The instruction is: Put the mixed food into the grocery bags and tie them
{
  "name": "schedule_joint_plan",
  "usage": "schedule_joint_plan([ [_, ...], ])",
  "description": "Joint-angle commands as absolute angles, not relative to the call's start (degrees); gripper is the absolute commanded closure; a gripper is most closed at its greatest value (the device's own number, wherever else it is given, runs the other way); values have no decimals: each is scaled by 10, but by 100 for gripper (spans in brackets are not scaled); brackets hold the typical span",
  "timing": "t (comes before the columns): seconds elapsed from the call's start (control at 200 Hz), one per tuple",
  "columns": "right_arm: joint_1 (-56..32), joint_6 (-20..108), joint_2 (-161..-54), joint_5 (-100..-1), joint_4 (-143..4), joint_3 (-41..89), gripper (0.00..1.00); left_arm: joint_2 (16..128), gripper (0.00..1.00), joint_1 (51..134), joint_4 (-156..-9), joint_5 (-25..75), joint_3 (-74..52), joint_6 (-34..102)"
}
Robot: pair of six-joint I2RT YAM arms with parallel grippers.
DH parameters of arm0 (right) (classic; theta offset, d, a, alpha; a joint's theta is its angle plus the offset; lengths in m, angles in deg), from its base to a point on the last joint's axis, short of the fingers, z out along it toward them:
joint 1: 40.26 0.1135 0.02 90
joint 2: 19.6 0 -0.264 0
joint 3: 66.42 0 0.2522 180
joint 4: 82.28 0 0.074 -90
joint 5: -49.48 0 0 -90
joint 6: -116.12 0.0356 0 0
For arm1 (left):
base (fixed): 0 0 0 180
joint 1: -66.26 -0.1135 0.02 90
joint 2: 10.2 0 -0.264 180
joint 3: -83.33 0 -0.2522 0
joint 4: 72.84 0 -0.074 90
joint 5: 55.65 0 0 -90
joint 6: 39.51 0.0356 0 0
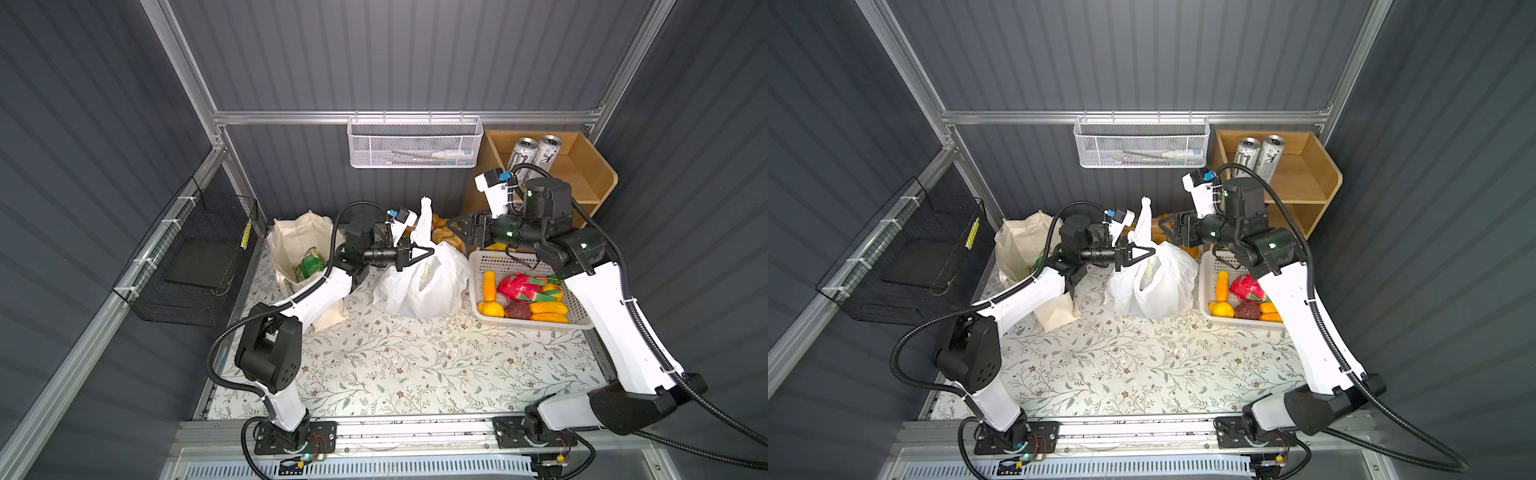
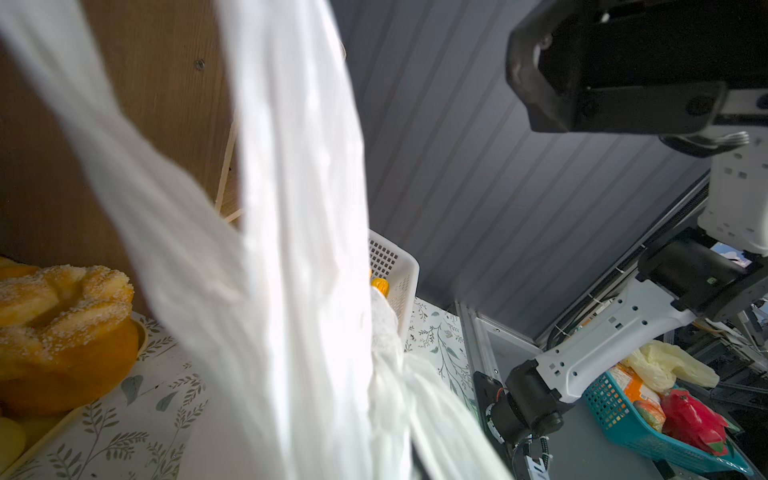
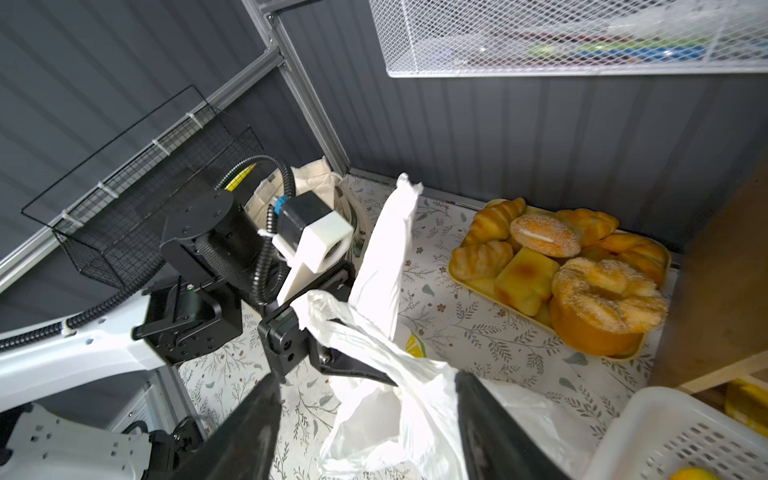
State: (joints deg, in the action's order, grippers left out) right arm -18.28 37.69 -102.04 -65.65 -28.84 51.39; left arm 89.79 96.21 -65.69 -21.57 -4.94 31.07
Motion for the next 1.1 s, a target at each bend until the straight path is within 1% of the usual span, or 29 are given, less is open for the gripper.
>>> schedule_joint_plan([
  [0.0, -182, 389, -1074, -713, -296, 534, 30, 908, 100, 960, -689, -229, -24, 334],
  [0.14, -182, 392, -1120, -760, -303, 576, 28, 909, 100, 961, -690, -240, -24, 328],
  [0.275, -183, 402, -1162, -784, -302, 616, 28, 913, 100, 960, -689, -260, -24, 323],
  [0.3, -185, 404, -1170, -788, -301, 623, 28, 914, 100, 960, -688, -265, -4, 320],
  [0.445, -195, 424, -1201, -833, -318, 646, 28, 919, 100, 961, -676, -283, 0, 305],
  [0.535, -205, 438, -1209, -857, -331, 649, 30, 919, 100, 961, -674, -288, 0, 301],
  [0.695, -218, 464, -1217, -894, -356, 647, 36, 924, 100, 960, -664, -297, 1, 291],
  [0.845, -221, 478, -1226, -912, -367, 650, 45, 928, 100, 961, -658, -301, 1, 286],
  [0.94, -221, 482, -1234, -918, -369, 652, 52, 928, 100, 961, -658, -303, 2, 285],
  [0.981, -222, 482, -1235, -919, -369, 652, 57, 927, 100, 960, -658, -303, 3, 285],
  [1.096, -224, 486, -1238, -920, -374, 651, 79, 930, 100, 961, -654, -303, 4, 279],
])
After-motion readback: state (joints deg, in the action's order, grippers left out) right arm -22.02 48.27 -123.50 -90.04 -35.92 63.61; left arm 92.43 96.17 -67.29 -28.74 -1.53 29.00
